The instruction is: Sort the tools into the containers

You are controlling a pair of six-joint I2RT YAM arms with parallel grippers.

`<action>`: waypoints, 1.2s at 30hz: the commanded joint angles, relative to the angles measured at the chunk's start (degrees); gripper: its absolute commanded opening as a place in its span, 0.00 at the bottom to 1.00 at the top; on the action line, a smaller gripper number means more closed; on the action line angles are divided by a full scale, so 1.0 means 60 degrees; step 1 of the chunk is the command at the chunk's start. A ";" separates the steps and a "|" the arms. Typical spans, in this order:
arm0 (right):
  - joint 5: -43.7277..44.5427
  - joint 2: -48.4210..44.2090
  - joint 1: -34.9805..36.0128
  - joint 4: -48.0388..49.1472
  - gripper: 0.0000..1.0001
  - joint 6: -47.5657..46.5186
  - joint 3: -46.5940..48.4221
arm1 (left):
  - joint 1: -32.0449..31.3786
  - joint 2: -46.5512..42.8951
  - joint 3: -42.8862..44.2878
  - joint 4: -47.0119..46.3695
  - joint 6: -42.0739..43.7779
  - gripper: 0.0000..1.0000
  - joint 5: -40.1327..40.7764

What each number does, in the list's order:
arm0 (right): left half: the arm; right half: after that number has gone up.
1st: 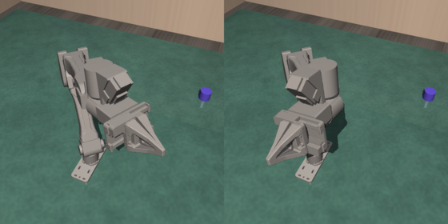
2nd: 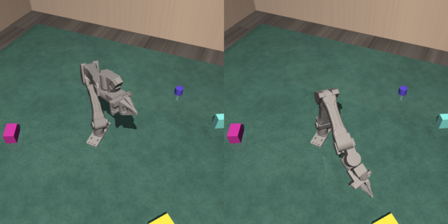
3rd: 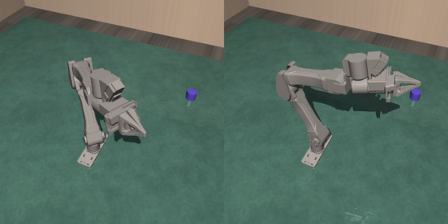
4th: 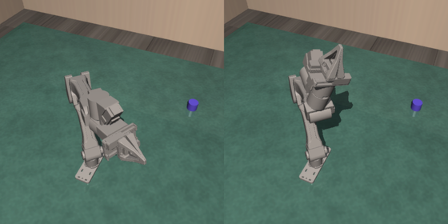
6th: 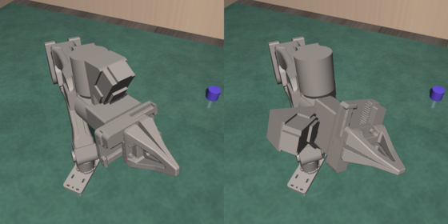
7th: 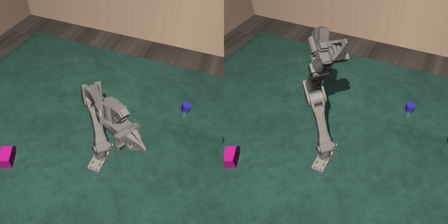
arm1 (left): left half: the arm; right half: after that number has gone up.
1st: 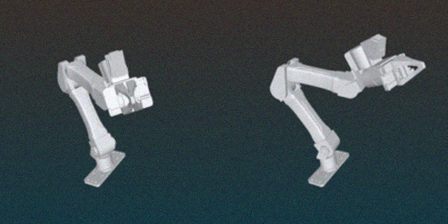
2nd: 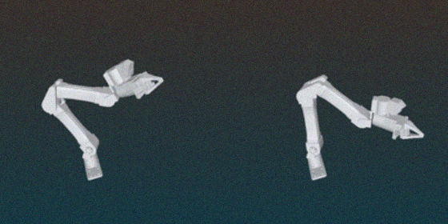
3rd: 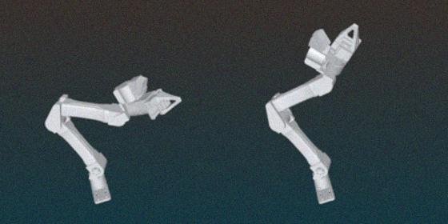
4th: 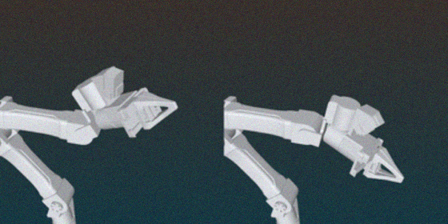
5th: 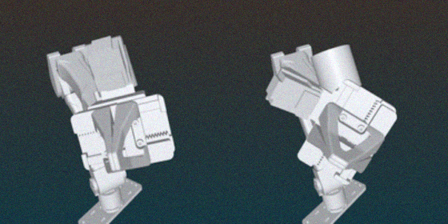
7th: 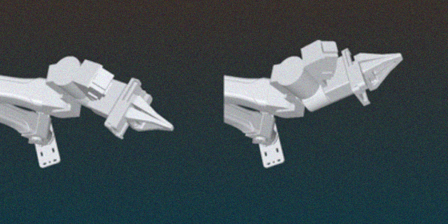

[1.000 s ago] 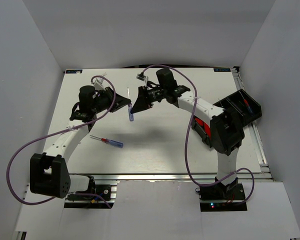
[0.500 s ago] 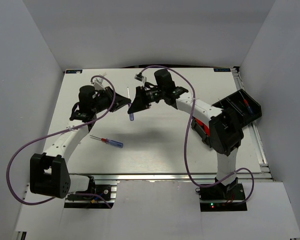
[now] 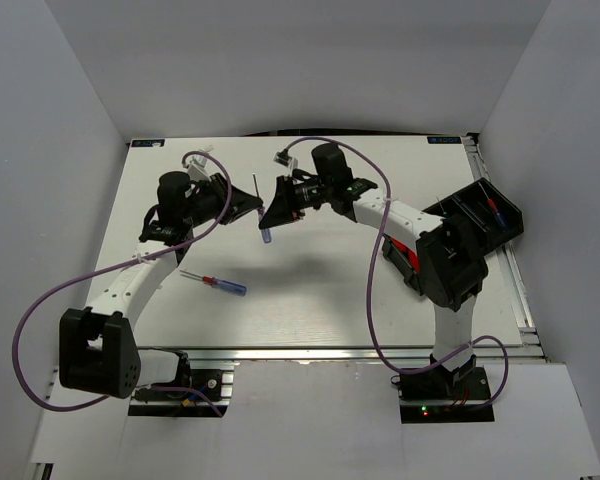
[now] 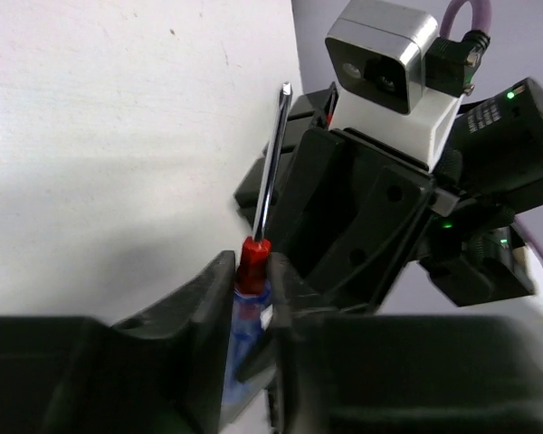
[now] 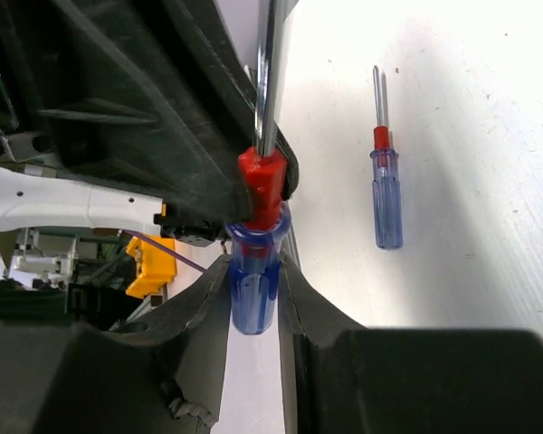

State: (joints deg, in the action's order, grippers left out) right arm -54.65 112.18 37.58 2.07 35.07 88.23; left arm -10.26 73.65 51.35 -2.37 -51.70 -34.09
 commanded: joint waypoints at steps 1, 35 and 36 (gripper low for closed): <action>-0.0047 -0.0239 -0.0228 0.0184 0.00 -0.0394 -0.0159 | -0.0033 -0.0541 0.0098 0.0042 -0.0011 0.37 -0.0135; 0.7421 -0.2103 -0.9734 -0.6410 0.00 -1.5073 0.0281 | 0.0802 -0.1054 -0.1367 0.1713 0.0589 0.71 -0.0061; 0.7555 -0.1984 -0.9823 -0.6206 0.00 -1.5146 0.0325 | 0.0817 -0.1010 -0.1352 0.1728 0.0590 0.71 -0.0047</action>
State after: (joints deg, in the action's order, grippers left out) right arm -13.82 97.91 -20.38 -38.50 -51.88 88.36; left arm -5.76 67.05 41.41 8.10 -48.90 -33.04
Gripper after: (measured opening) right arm 0.288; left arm 0.716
